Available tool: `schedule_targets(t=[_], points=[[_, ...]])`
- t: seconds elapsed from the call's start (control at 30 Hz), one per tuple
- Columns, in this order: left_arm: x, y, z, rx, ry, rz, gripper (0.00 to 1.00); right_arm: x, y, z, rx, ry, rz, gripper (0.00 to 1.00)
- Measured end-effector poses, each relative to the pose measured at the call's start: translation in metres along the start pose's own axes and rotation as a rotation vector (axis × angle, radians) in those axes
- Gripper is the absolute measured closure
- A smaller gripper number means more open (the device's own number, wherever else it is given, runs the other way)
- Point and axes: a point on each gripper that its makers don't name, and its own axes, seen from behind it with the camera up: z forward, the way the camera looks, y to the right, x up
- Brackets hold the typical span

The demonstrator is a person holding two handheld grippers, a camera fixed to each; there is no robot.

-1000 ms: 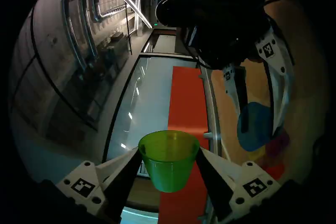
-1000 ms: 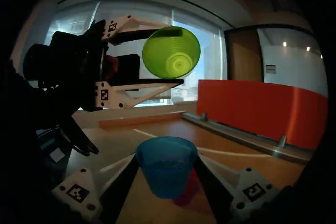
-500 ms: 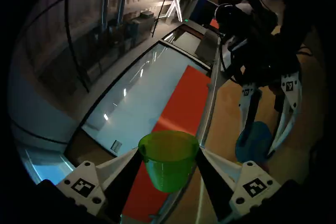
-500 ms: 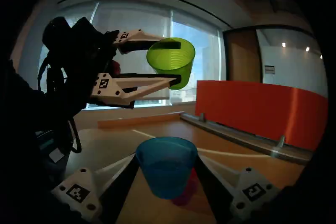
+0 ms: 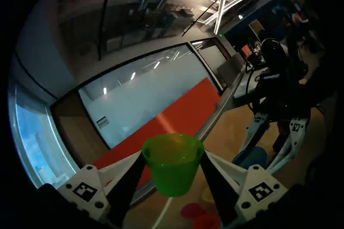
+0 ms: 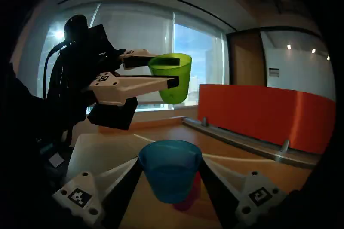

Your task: Pour water

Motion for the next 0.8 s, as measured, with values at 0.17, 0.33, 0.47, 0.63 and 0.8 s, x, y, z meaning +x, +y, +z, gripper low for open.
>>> schedule_targets(t=[0.17, 0.33, 0.47, 0.63, 0.8], points=[[-0.003, -0.005, -0.002, -0.002, 0.005, -0.139, 0.14, 0.002, 0.001, -0.002, 0.000, 0.004, 0.001, 0.10], [-0.007, -0.009, -0.004, -0.022, 0.013, -0.308, 0.14, 0.003, 0.002, -0.003, -0.004, 0.007, -0.001, 0.10], [-0.009, -0.010, -0.005, -0.039, 0.018, -0.404, 0.14, 0.004, 0.002, -0.004, -0.005, 0.009, -0.001, 0.10], [-0.011, -0.009, -0.006, -0.054, 0.018, -0.450, 0.14, 0.005, 0.003, -0.004, -0.006, 0.012, -0.001, 0.10], [-0.015, -0.010, -0.007, -0.056, 0.011, -0.458, 0.14, 0.006, 0.002, -0.003, -0.006, 0.013, 0.001, 0.10]])
